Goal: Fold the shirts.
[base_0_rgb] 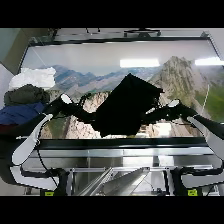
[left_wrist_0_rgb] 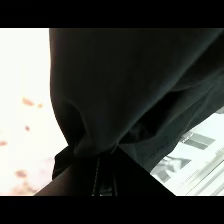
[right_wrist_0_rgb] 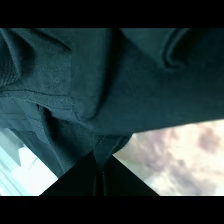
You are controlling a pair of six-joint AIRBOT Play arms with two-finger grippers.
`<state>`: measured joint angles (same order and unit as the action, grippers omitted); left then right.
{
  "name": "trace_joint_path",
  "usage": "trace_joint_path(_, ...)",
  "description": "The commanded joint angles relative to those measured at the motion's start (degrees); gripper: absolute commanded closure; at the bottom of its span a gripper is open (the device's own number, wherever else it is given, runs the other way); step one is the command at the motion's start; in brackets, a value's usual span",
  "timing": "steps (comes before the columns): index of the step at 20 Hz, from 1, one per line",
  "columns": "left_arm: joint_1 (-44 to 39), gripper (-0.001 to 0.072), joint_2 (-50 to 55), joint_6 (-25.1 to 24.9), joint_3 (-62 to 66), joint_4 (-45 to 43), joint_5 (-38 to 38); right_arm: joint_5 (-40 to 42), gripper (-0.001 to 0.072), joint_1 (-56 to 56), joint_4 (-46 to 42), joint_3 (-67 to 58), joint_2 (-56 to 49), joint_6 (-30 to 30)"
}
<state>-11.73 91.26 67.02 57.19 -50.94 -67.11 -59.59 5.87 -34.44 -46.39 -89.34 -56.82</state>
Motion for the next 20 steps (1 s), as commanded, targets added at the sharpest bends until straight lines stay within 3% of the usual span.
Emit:
trace_joint_path(1, 0.0, 0.0686, 0.3, -0.1, 1.6, 0.2, -2.6, -1.6, 0.0696, -0.6, 1.0, -0.1, 2.7, 0.1)
trace_joint_path(5, 2.0, 0.0686, -1.1, -1.1, 11.3, 7.8, -11.8, -7.4, 0.0696, -7.5, 0.2, -2.3, 8.7, 0.7)
trace_joint_path(8, 4.8, 0.0685, -5.8, -2.1, 19.8, 19.6, -15.7, -13.6, 0.0696, -14.3, 1.1, -8.5, 16.4, 0.5)
trace_joint_path(11, 7.5, 0.0686, -11.6, -3.3, 27.3, 34.6, -16.9, -18.2, 0.0696, -20.2, 10.4, -19.5, 26.0, 0.5)
trace_joint_path(15, 7.9, 0.0686, -20.4, -7.8, 37.0, 53.2, -16.2, -17.7, 0.0696, -23.2, 18.6, -38.9, 36.5, 1.4)
trace_joint_path(17, 7.9, 0.0686, -25.2, -8.7, 42.2, 54.4, -12.7, -14.5, 0.0696, -23.2, 17.0, -48.4, 39.5, 1.6)
trace_joint_path(20, 8.0, 0.0685, -31.2, -8.5, 48.1, 45.3, -6.2, -10.2, 0.0696, -23.2, 10.0, -57.2, 41.7, 1.5)
